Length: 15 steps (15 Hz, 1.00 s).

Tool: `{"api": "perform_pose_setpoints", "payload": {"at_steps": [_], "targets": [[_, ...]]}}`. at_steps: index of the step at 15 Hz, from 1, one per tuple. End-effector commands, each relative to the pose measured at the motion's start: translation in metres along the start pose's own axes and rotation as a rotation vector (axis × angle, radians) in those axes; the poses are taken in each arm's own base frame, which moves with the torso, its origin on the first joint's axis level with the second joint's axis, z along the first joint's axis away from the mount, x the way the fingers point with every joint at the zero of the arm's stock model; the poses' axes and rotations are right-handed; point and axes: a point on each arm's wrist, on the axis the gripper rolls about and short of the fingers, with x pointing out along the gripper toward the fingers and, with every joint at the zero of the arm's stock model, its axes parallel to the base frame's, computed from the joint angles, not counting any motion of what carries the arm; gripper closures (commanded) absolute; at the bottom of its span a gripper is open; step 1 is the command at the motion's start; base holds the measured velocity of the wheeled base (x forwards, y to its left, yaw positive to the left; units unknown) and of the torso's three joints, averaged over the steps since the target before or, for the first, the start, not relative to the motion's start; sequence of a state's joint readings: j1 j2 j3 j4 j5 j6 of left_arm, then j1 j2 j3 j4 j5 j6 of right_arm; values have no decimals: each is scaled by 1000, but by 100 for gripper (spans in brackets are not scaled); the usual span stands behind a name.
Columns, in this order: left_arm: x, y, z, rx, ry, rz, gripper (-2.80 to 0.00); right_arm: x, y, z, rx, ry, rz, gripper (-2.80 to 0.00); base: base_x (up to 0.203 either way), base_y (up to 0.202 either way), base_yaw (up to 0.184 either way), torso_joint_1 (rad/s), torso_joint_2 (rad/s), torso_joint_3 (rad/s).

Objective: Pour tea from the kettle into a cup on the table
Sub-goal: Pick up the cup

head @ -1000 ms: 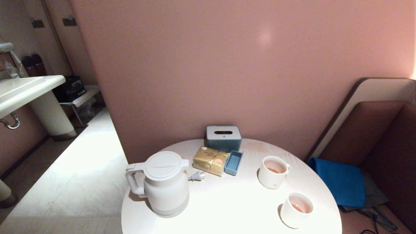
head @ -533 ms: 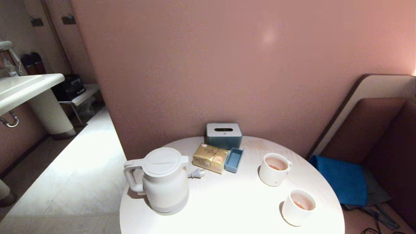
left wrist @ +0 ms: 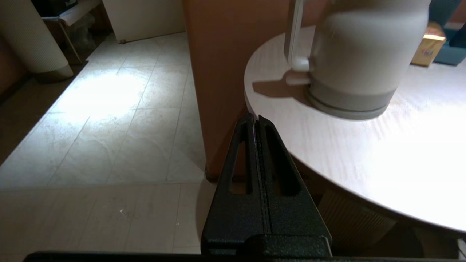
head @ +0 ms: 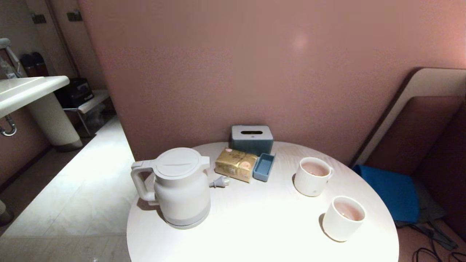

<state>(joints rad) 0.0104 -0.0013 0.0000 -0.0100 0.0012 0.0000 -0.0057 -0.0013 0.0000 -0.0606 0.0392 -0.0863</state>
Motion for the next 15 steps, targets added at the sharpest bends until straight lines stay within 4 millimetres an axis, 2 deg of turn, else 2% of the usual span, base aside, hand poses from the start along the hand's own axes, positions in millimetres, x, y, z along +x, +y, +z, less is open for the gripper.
{"api": "perform_pose_setpoints", "payload": {"at_steps": [1,5,13,15], "targets": [[0,0,0,0,1,1,0,0,0,0,0,0,0,0,0,0,0,-279,541,274],[0,0,0,0,1,1,0,0,0,0,0,0,3,0,0,0,0,-219,436,214],[0,0,0,0,1,1,0,0,0,1,-22,8,15,0,0,0,0,-17,38,21],[0,0,0,0,1,1,0,3,-1,23,-16,35,55,0,0,0,0,0,0,0]]}}
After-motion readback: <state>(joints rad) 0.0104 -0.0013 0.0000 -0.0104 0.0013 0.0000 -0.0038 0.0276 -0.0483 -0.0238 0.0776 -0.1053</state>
